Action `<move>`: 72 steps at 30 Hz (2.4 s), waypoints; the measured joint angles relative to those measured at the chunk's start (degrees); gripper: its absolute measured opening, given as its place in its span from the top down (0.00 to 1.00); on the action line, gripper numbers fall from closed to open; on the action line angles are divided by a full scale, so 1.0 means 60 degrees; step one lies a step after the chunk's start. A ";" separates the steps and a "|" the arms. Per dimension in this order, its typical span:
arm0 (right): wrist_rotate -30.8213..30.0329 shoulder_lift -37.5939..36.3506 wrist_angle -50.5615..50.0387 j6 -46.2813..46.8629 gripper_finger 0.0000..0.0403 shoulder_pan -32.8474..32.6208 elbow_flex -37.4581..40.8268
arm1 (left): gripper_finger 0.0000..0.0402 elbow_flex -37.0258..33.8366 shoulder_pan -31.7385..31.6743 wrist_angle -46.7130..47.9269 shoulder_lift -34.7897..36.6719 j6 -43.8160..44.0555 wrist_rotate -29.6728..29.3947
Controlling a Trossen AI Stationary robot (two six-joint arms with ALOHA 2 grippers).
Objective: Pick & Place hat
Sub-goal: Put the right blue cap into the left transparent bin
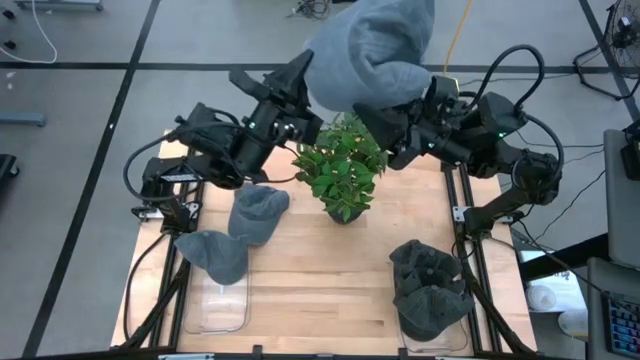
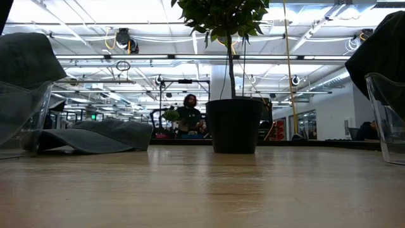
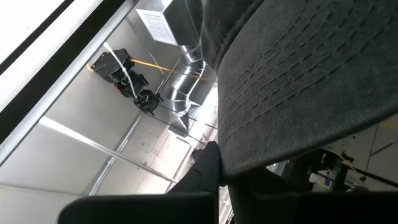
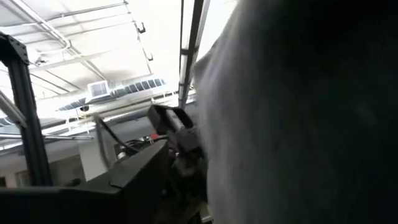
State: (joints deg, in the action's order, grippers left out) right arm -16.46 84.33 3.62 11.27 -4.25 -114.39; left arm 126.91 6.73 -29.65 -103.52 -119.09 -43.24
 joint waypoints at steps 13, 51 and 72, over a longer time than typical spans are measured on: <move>0.0117 -0.0054 -0.0166 -0.0132 0.98 0.0000 0.0000 | 0.92 -0.0076 0.0010 0.0204 -0.0001 0.0819 -0.0102; 0.3997 -0.1279 -0.5516 -0.2735 1.00 -0.0629 0.0004 | 0.39 -0.0073 0.2590 0.7465 0.1751 1.1961 0.1817; 0.6021 -0.0042 -0.8007 0.3212 1.00 -0.1355 0.0000 | 0.19 -0.0065 0.2031 1.1873 0.3372 2.0002 0.4200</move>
State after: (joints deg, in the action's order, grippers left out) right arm 19.67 84.08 -44.42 30.54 -12.38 -114.39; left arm 126.52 18.91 41.59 -83.29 0.92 -18.04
